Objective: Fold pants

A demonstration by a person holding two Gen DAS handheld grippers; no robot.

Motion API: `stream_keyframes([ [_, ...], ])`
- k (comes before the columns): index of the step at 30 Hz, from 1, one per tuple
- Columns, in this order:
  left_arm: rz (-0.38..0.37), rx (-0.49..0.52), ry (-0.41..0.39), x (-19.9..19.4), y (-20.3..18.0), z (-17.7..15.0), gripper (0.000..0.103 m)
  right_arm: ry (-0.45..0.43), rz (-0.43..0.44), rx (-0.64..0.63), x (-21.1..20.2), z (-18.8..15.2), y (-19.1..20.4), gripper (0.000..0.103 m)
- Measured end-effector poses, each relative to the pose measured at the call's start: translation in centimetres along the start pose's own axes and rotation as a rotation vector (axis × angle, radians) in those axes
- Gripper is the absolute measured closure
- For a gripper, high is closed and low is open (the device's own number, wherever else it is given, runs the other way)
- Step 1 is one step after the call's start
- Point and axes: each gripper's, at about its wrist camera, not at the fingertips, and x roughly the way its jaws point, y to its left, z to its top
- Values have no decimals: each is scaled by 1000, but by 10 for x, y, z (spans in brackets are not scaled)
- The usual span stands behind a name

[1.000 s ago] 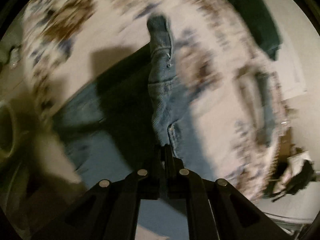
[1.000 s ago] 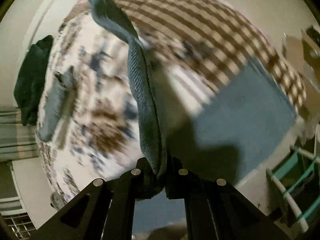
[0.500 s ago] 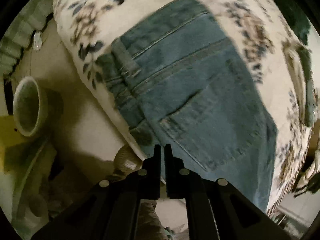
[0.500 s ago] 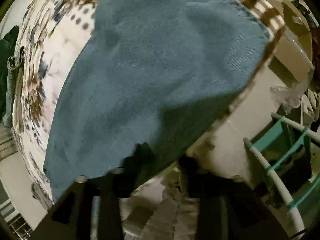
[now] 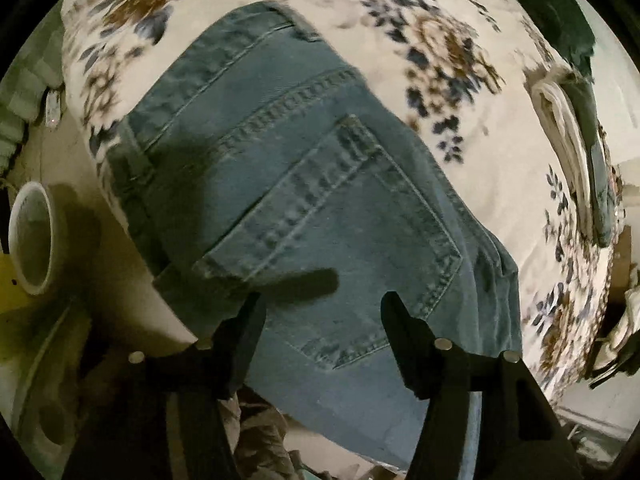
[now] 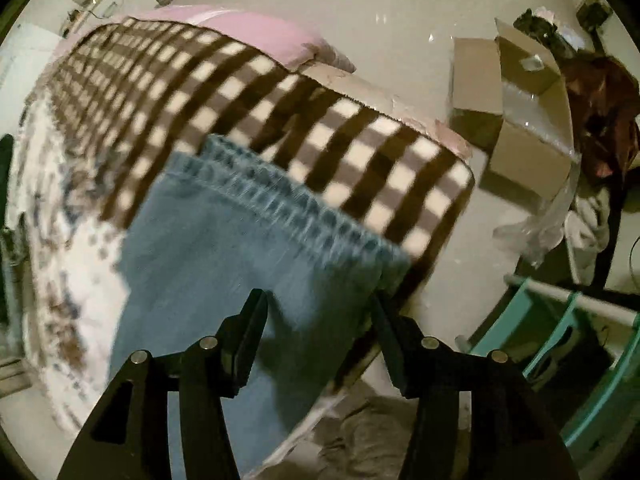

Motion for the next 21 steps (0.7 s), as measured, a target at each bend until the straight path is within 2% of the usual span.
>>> stream_keyframes([
  [2,18,34,-28,-1,-6,-2,46,-4,-44,-91,8,-5,18,80],
  [3,23,43,-35,0,-8,-1,46,-30,-94,-185,6,-10,35,89],
  [4,27,50,-44,-2,-8,0,46,-55,-124,-235,2,-13,46,94],
  [5,27,54,-55,-3,-7,1,45,-82,-153,-266,-3,-16,51,95],
  [7,32,57,-69,-6,-4,3,45,-111,-183,-224,-9,-12,45,96],
  [9,36,51,-76,-8,2,7,45,-76,-200,-146,-1,-5,33,96],
  [10,37,47,-73,-9,5,8,45,-54,-214,-146,5,-4,34,95],
  [12,38,30,-68,-11,14,10,45,1,-312,-223,11,-3,51,94],
  [14,39,17,-67,-13,24,12,45,6,-343,-283,-4,-10,74,75],
  [15,41,7,-69,-14,28,13,45,-7,-320,-304,-15,-15,86,56],
  [16,41,-1,-72,-15,34,14,45,-23,-283,-329,-27,-23,97,47],
  [18,52,-23,-70,-15,47,16,45,-18,-158,-434,-50,-50,143,47],
  [19,56,-41,-64,-14,56,17,45,22,-80,-527,-53,-69,176,47],
  [21,54,-71,-52,-11,69,19,45,91,-7,-718,-48,-108,233,47],
])
